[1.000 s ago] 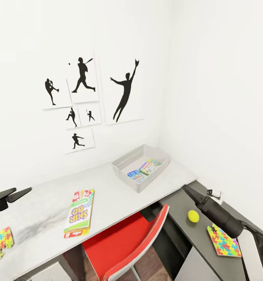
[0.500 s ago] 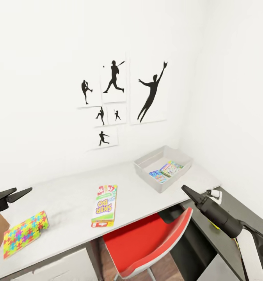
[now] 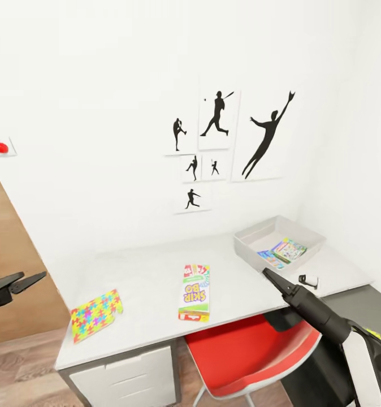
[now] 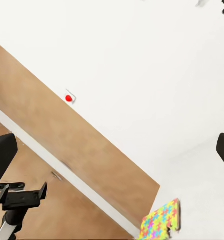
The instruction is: Put all the toys in the child's room - the three board games (two on the bed and one on the table), the two jigsaw puzzles on the table, and the tennis ball on the table - inside the toy box on the table in the child's room.
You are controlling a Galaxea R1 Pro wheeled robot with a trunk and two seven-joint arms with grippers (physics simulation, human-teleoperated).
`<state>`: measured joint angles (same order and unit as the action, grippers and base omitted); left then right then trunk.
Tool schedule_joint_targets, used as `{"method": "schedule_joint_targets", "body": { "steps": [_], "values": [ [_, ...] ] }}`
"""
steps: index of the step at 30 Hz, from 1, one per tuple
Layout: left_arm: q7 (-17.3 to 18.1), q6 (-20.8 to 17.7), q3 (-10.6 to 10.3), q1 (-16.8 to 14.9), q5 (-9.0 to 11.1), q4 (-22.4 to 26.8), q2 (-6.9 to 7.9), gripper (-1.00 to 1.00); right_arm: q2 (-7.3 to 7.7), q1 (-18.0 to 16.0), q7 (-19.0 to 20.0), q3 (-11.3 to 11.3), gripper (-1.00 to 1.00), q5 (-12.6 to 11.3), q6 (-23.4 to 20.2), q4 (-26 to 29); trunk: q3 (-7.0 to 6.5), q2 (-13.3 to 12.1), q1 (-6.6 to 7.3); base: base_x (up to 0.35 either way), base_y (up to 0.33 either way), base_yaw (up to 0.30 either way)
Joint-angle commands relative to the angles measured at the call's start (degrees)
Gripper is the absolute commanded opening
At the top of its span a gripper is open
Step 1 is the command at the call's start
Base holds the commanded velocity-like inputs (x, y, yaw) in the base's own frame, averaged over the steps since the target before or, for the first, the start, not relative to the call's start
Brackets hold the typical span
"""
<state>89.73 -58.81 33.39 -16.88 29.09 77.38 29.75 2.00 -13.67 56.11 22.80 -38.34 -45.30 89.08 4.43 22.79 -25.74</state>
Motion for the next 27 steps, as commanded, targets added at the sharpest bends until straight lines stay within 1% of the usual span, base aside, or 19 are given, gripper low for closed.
{"method": "schedule_joint_targets", "body": {
  "steps": [1, 16, 22, 27],
  "values": [
    [0.27, -0.61, -0.02, -0.08, -0.08, -0.04, 0.00, 1.00, -0.03, -0.04, 0.05, 0.05, 1.00, -0.13, -0.31, 0.04, 0.09, 0.13, -0.04, -0.009, 0.272, 0.266],
    [0.27, -0.58, -0.11, -0.05, -0.08, -0.04, -0.05, 1.00, -0.04, -0.04, -0.12, -0.11, 1.00, -0.07, -0.31, 0.04, -0.40, 0.13, -0.04, -0.001, 0.275, 0.258],
    [0.27, -0.54, -0.16, -0.04, -0.08, -0.04, -0.05, 1.00, -0.03, -0.04, -0.12, -0.13, 1.00, -0.06, -0.31, 0.04, -0.43, 0.13, -0.04, 0.024, 0.257, 0.043],
    [0.27, -0.52, -0.16, -0.04, -0.08, -0.04, -0.05, 1.00, 0.01, -0.04, -0.14, -0.06, 1.00, -0.06, -0.31, 0.04, -0.43, 0.13, -0.04, 0.038, 0.070, 0.002]
  ]
}}
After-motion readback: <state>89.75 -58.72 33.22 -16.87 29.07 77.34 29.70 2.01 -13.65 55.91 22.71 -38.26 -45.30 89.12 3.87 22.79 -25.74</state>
